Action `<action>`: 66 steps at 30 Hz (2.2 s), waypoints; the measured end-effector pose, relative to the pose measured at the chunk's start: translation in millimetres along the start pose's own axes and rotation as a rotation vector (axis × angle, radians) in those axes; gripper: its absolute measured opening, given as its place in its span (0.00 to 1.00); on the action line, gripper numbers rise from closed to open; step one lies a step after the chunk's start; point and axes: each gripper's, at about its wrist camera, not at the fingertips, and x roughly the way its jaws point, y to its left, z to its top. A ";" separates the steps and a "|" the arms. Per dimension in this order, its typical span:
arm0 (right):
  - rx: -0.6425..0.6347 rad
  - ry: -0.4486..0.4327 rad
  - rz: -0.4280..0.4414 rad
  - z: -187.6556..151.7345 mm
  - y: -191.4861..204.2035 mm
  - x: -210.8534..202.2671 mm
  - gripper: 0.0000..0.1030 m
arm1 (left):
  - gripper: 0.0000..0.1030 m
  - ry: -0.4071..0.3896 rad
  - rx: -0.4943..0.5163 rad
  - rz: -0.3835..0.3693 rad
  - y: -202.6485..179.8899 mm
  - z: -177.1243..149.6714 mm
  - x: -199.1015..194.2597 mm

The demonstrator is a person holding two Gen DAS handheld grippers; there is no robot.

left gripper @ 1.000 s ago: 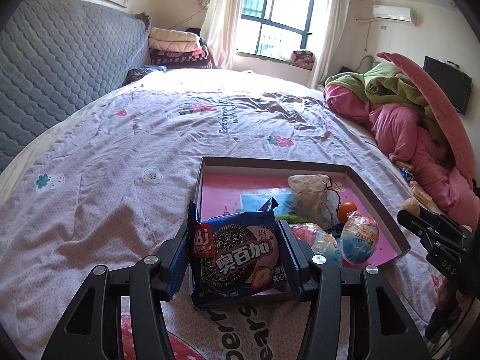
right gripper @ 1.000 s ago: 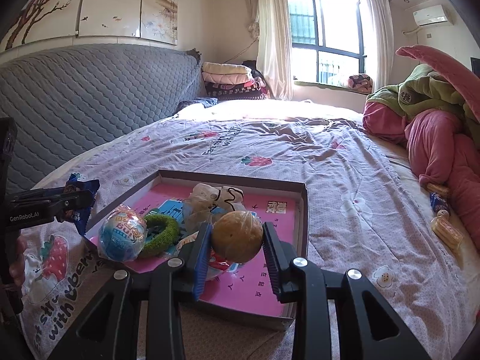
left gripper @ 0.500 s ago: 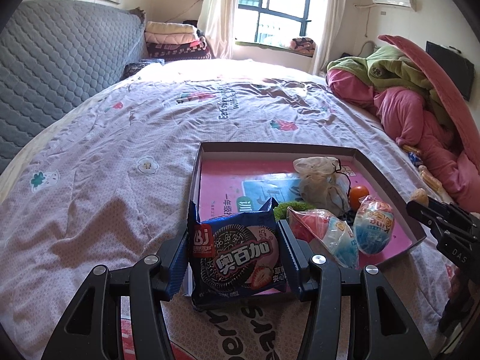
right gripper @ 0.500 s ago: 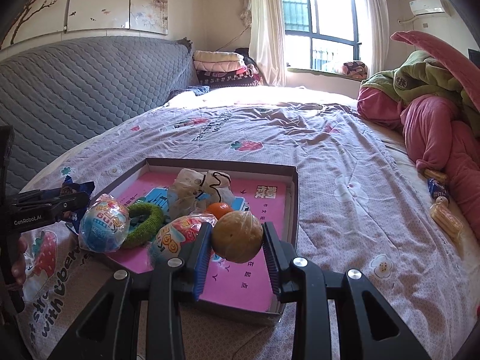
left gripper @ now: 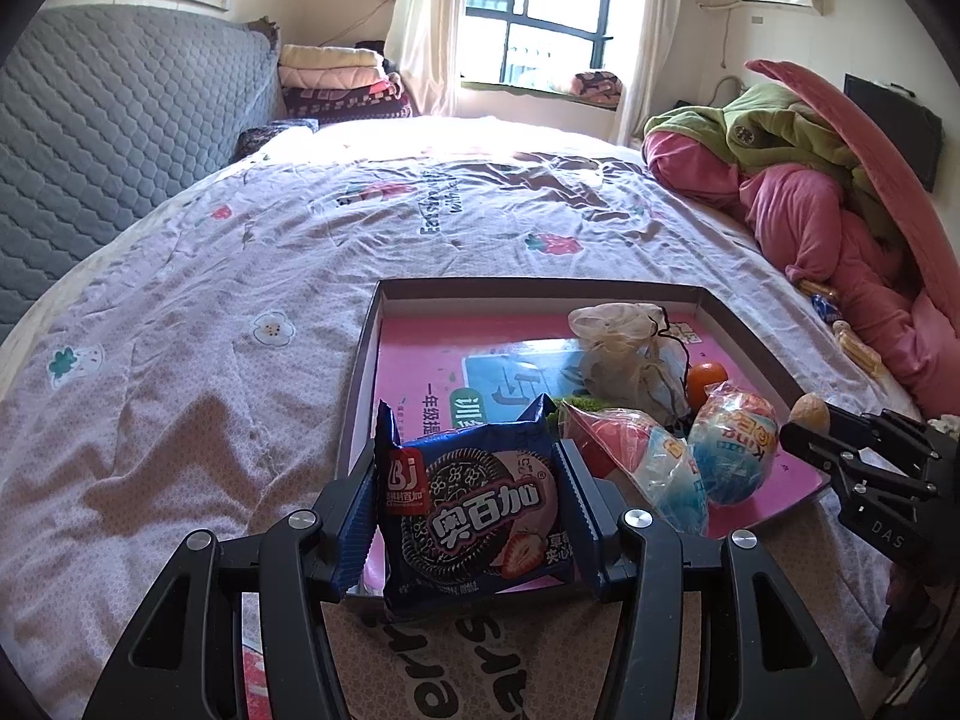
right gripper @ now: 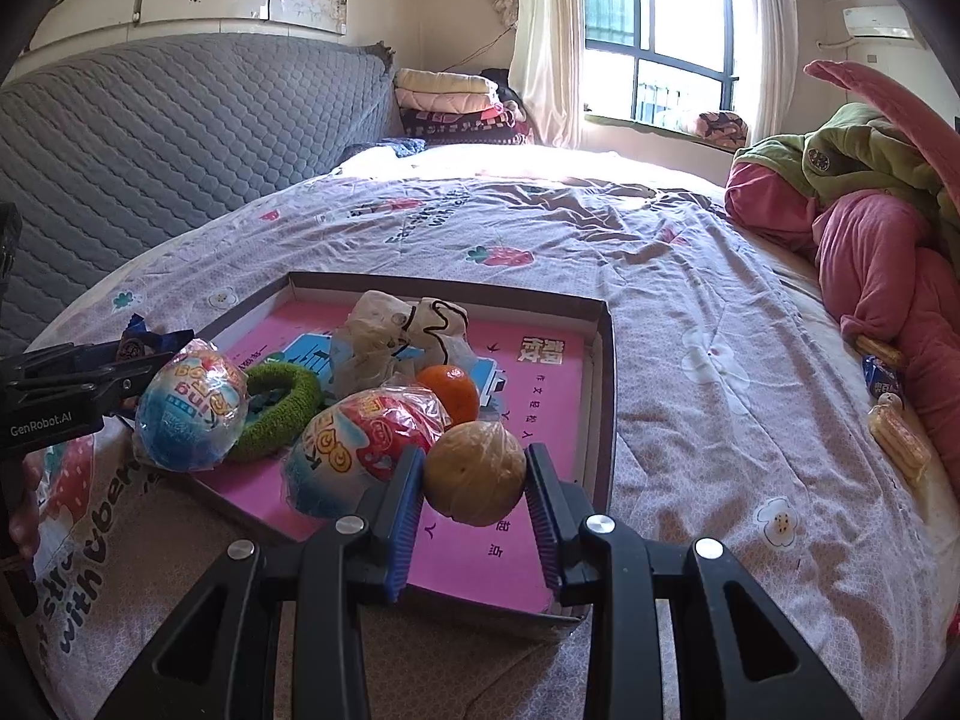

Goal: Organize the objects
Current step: 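Lower the biscuit pack into the tray with the left tool while the right tool releases the walnut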

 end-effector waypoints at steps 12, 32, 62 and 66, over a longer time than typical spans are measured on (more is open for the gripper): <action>0.024 0.083 0.029 -3.7 2.6 16.7 0.33 | 0.55 0.009 0.027 0.014 -8.8 -1.6 5.1; 0.073 0.118 0.055 -2.0 0.1 23.6 0.33 | 0.55 0.016 0.040 0.036 -9.0 -2.2 6.1; 0.081 0.065 0.031 2.0 -4.7 10.4 0.34 | 0.57 -0.021 0.049 0.064 -8.2 -0.7 -8.7; 0.084 0.057 0.034 2.6 -5.6 6.3 0.36 | 0.63 -0.036 0.043 0.064 -7.2 0.4 -14.4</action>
